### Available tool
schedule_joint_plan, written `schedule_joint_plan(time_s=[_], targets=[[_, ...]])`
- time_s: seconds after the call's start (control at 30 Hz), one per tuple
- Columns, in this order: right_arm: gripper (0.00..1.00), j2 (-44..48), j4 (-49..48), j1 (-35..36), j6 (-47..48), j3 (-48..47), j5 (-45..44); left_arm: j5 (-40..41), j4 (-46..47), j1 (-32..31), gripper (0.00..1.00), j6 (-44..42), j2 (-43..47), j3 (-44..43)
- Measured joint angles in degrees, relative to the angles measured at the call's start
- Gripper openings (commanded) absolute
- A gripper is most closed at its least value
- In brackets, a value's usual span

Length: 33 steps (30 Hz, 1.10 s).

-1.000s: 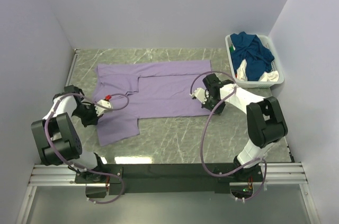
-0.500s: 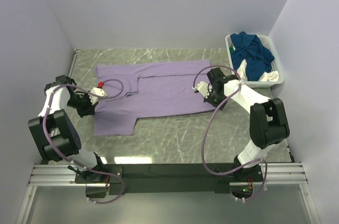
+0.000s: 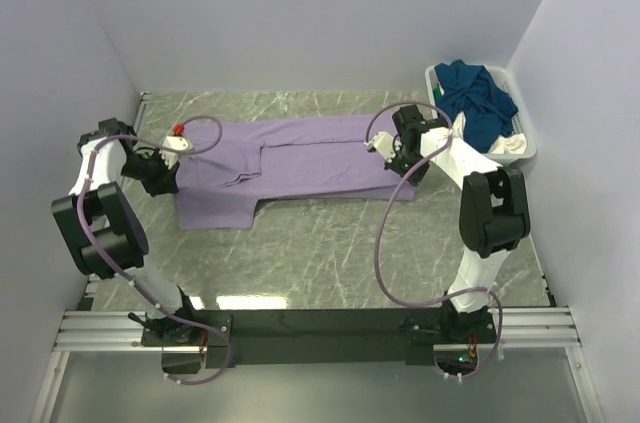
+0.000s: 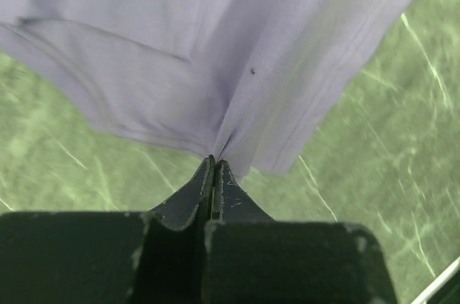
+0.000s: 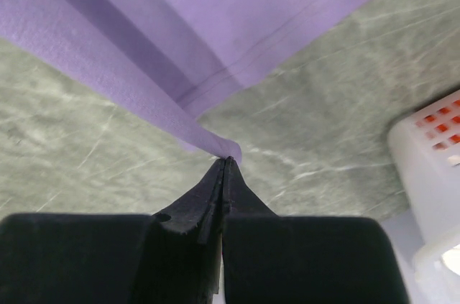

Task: Fold and stack the t-shirts
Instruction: Fold the tshirt

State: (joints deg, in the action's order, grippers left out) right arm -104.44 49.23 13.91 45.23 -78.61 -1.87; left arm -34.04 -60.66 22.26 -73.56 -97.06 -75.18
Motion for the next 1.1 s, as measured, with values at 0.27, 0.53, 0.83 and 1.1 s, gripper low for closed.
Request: schedule_joint_plan(time_s=[0.27, 0.53, 0.83, 1.1], targets=[[0.0, -7.5, 1.2, -1.2, 0.8, -9.6, -0.2, -2.4, 1.4, -1.3, 0.01, 6.7, -7.8, -8.2], [0.0, -13.0, 1.4, -1.2, 1.2, -14.8, -1.5, -2.8, 4.0, -1.8, 0.01, 11.2, -12.2, -11.7], [0.0, -15.9, 1.5, -1.6, 1.1, -20.1, -2.2, -2.9, 6.4, -1.8, 0.01, 13.6, -14.3, -13.5], [0.0, -19.6, 1.4, -1.7, 1.1, -24.6, -3.1, -3.0, 8.7, -1.8, 0.01, 15.1, -15.9, -14.9]])
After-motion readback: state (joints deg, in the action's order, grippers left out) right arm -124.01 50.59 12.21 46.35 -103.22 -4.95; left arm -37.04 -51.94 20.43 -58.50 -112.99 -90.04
